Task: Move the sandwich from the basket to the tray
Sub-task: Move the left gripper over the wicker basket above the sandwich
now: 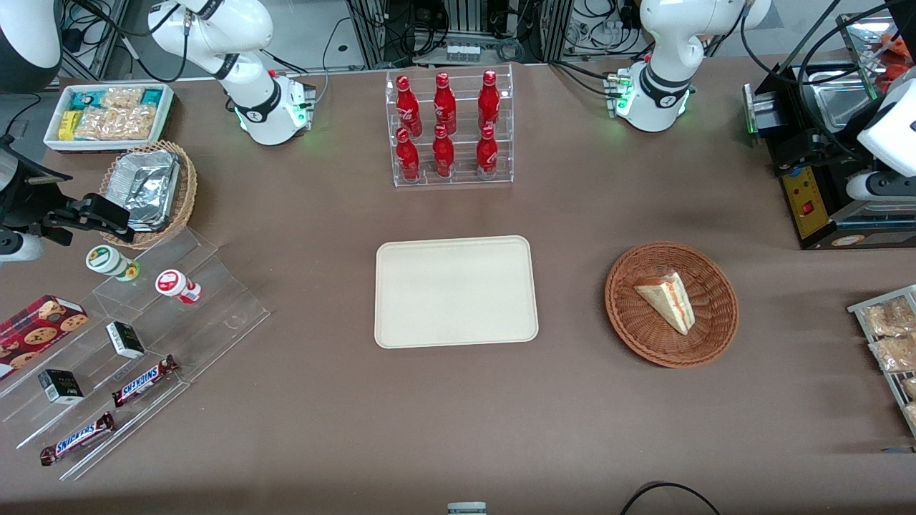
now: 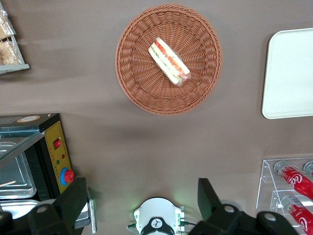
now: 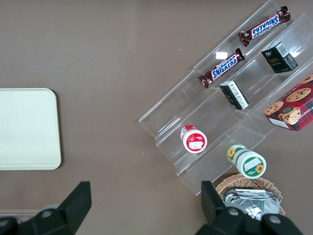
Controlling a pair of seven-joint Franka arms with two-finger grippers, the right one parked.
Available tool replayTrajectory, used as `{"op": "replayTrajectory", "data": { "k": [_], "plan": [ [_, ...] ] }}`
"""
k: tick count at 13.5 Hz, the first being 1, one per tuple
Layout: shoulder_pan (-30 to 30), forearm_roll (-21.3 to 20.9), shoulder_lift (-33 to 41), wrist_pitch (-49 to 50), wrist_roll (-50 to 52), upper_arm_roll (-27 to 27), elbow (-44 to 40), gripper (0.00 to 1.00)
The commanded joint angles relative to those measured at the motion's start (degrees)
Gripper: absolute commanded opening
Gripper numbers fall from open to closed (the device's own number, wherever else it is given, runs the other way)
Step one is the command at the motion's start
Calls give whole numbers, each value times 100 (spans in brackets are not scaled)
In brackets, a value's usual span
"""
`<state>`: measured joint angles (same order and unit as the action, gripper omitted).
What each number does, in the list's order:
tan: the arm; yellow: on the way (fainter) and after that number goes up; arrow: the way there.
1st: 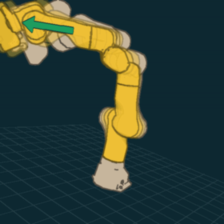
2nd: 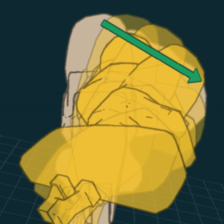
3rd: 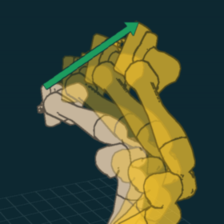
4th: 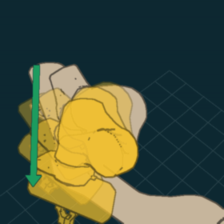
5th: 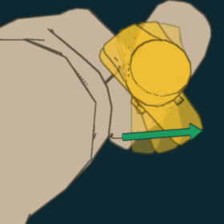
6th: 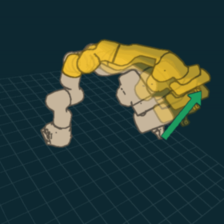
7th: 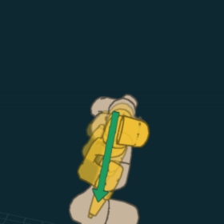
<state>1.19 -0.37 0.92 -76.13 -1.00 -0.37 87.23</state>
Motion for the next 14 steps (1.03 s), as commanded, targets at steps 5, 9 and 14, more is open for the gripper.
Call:
{"op": "replayTrajectory", "data": {
  "k": [5, 9, 14],
  "plan": [
    [83, -78, -214, -85, -50, 20, -39, 100],
    [83, -78, -277, -507, -41, 11, 321, 100],
    [83, -69, -374, -1175, 12, 11, 891, 100]
  ]
}}
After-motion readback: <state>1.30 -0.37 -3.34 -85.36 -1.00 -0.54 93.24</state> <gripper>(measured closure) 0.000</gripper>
